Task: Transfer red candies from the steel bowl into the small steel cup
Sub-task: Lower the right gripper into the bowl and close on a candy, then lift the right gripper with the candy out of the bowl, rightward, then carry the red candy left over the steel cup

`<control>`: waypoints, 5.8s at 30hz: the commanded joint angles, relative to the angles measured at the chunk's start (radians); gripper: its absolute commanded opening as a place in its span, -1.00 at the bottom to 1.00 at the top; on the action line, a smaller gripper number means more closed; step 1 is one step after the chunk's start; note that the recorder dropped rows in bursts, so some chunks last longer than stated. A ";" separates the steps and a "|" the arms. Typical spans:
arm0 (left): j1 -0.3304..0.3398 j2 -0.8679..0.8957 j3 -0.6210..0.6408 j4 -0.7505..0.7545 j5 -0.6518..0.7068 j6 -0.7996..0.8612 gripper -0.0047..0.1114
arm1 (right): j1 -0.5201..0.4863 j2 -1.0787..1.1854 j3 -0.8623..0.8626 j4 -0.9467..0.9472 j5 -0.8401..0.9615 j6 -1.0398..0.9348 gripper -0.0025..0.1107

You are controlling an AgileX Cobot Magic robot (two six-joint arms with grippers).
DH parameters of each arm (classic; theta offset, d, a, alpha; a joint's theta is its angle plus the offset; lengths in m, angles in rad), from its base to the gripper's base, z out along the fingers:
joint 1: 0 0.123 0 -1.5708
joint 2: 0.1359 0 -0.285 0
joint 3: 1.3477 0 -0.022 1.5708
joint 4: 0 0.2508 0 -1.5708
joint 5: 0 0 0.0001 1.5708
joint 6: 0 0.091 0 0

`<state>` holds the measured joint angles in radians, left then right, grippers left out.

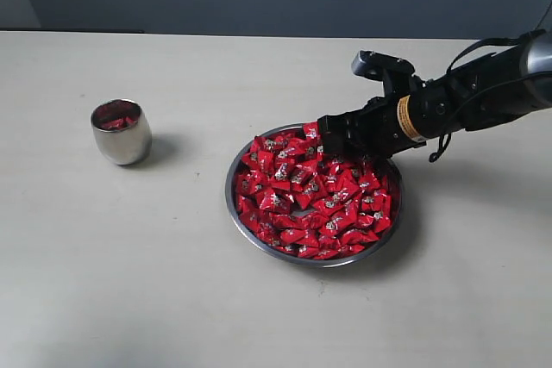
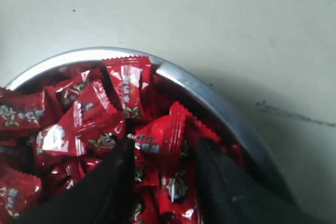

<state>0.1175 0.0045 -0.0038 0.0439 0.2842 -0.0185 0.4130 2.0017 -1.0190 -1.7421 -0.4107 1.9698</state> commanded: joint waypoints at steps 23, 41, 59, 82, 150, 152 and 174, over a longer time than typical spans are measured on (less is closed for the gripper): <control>0.001 -0.004 0.004 0.001 0.001 -0.001 -0.91 | -0.005 0.084 -0.085 -0.002 -0.078 0.076 -0.29; 0.001 -0.004 0.004 0.001 0.001 -0.001 -0.91 | -0.005 0.048 -0.085 -0.002 -0.118 0.090 -0.73; 0.001 -0.004 0.004 0.001 0.001 -0.001 -0.91 | -0.005 -0.217 0.065 -0.002 0.116 0.001 -0.91; 0.001 -0.004 0.004 0.001 0.001 -0.001 -0.91 | -0.005 -0.943 0.606 0.017 0.373 -0.033 -0.97; 0.001 -0.004 0.004 0.001 0.001 -0.001 -0.91 | 0.299 0.323 -0.828 -0.002 -0.282 -0.006 -0.97; 0.001 -0.004 0.004 0.001 0.001 -0.001 -0.91 | 0.311 0.342 -0.858 -0.002 -0.290 0.020 -0.97; 0.001 -0.004 0.004 0.001 0.001 -0.001 -0.91 | 0.361 0.451 -0.980 -0.002 -0.280 0.134 -0.97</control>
<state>0.1175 0.0045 -0.0038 0.0439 0.2842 -0.0185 0.7663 2.4422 -1.9915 -1.7457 -0.7121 2.0825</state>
